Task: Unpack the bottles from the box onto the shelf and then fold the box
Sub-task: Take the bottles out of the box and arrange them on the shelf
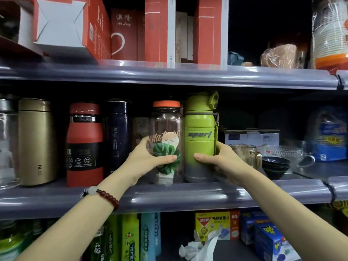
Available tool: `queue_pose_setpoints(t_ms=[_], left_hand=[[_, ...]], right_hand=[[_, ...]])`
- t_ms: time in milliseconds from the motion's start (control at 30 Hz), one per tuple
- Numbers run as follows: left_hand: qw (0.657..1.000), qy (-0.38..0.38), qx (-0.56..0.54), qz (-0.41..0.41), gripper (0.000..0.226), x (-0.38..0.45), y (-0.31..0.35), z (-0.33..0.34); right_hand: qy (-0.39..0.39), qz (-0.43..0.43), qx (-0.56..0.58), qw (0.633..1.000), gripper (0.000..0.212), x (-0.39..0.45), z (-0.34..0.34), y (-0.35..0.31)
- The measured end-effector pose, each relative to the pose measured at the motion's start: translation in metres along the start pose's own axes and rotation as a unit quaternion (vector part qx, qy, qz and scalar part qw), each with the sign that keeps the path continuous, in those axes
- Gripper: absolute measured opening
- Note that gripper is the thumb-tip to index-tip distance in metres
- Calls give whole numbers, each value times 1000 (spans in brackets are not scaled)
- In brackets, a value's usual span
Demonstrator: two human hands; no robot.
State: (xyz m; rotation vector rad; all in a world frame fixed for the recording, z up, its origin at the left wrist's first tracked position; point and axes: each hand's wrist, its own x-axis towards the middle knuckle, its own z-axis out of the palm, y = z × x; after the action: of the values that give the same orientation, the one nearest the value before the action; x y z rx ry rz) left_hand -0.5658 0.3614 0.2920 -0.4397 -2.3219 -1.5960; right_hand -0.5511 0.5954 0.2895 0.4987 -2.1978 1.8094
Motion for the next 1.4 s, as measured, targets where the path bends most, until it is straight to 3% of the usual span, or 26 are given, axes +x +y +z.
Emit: queue_pose_setpoints(t_ms=[333, 533, 667, 767, 867, 933, 1000, 1133, 1267, 1400], left_hand=[[999, -22, -36, 11, 100, -6, 1, 10], [1000, -16, -23, 12, 80, -11, 6, 12], [1000, -5, -4, 2, 107, -23, 7, 8], [999, 42, -14, 15, 86, -43, 9, -5], [990, 123, -4, 62, 54, -62, 9, -28], [974, 195, 6, 111, 42, -71, 7, -49], [953, 265, 23, 148, 38, -77, 3, -77], [944, 303, 42, 123, 51, -70, -23, -141], [988, 150, 31, 22, 67, -55, -51, -177], [998, 59, 0, -23, 94, -43, -63, -187]], right_hand=[[-36, 12, 5, 999, 47, -6, -15, 3], [21, -25, -66, 997, 63, -16, -10, 3], [68, -58, -149, 985, 73, -26, -10, -7], [113, -73, -227, 964, 73, -39, -3, -18], [217, -97, -329, 914, 82, -55, 14, -24], [262, -160, -374, 875, 80, -68, 34, -27], [252, -225, -384, 859, 76, -80, 60, -36], [144, -231, -297, 915, 76, -81, 129, -56], [87, -91, -190, 974, 90, -46, 189, -57], [92, 5, -155, 984, 104, -10, 218, -57]])
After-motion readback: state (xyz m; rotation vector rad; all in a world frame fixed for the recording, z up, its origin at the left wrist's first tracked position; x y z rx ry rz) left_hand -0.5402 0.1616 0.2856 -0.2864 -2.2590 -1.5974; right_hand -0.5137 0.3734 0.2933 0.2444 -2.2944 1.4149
